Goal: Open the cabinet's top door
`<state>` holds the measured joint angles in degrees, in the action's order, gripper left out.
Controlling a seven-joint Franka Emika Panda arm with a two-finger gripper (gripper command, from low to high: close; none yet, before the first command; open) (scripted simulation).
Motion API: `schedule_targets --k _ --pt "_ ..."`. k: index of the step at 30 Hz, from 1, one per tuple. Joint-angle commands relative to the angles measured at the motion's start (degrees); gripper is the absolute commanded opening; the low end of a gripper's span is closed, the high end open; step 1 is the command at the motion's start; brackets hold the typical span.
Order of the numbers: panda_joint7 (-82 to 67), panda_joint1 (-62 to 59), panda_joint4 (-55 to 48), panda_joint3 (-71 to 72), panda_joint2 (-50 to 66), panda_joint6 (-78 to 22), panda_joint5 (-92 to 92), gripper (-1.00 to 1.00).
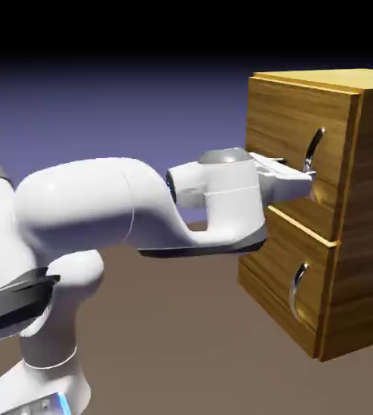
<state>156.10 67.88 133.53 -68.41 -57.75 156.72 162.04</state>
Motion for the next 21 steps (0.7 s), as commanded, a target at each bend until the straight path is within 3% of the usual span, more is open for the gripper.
schedule_targets --k 1,2,13,21 --pt "0.1 1.8 -1.4 -1.1 0.5 -0.2 0.3 0.0" --pt "0.1 1.8 -1.4 -1.1 0.5 -0.2 0.3 -1.0" --pt "-2.2 -16.4 18.9 17.6 -0.1 -20.3 -15.8 -1.0" --pt "-4.2 -21.6 29.8 34.3 -3.3 -38.3 -33.3 -1.0"
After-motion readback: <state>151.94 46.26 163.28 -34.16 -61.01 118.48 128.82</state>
